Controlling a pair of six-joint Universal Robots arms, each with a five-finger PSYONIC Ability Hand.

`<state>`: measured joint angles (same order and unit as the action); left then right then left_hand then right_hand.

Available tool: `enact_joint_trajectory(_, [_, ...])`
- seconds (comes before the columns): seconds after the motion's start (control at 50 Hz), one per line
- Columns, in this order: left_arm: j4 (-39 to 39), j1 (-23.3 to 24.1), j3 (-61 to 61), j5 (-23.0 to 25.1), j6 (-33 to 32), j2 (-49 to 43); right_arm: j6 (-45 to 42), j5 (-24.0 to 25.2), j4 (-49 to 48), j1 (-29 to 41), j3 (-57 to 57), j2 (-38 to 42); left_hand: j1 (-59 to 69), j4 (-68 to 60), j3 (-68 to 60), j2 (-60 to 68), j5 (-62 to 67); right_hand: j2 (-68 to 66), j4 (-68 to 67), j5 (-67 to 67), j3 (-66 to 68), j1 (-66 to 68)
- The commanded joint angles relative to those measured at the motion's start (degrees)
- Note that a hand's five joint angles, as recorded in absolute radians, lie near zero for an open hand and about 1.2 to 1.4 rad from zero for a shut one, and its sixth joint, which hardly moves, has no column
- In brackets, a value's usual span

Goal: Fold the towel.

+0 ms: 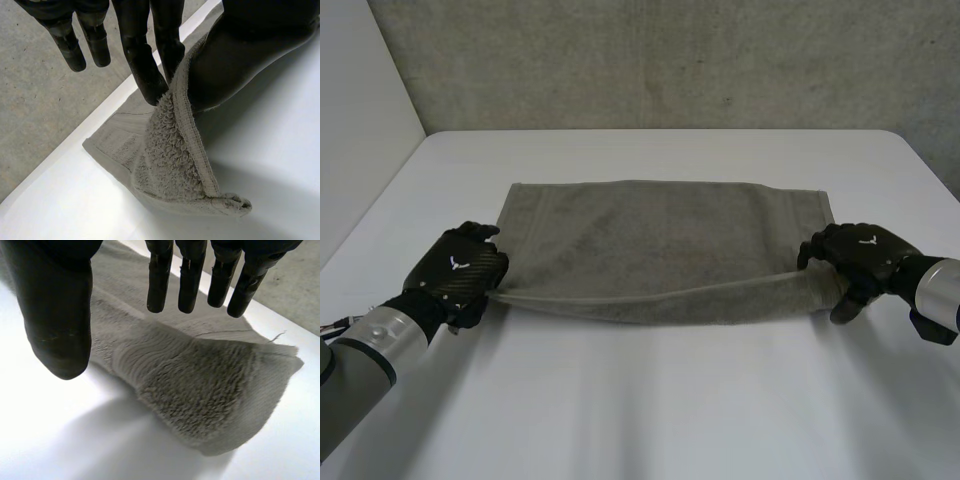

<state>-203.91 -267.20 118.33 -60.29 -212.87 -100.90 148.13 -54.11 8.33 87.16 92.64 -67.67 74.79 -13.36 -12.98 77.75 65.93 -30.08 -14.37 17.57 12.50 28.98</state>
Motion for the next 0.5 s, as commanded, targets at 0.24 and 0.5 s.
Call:
enact_joint_trajectory(0.24, [0.0, -0.34, 0.77, 0.0, 0.0, 0.88, 6.64, -6.35, -2.18, 0.46, -4.84, 5.96, 5.21, 3.36, 2.98, 2.25, 4.07, 0.16, 4.37, 2.35, -2.5, 0.95])
enact_joint_trajectory(0.5, [0.09, -2.35, 0.85, -0.09, 0.0, 3.95, 7.17, -6.28, -1.83, -0.15, -3.7, 1.69, 5.21, 3.36, 2.98, 2.25, 4.07, -49.92, 4.37, 52.43, -2.5, 51.02])
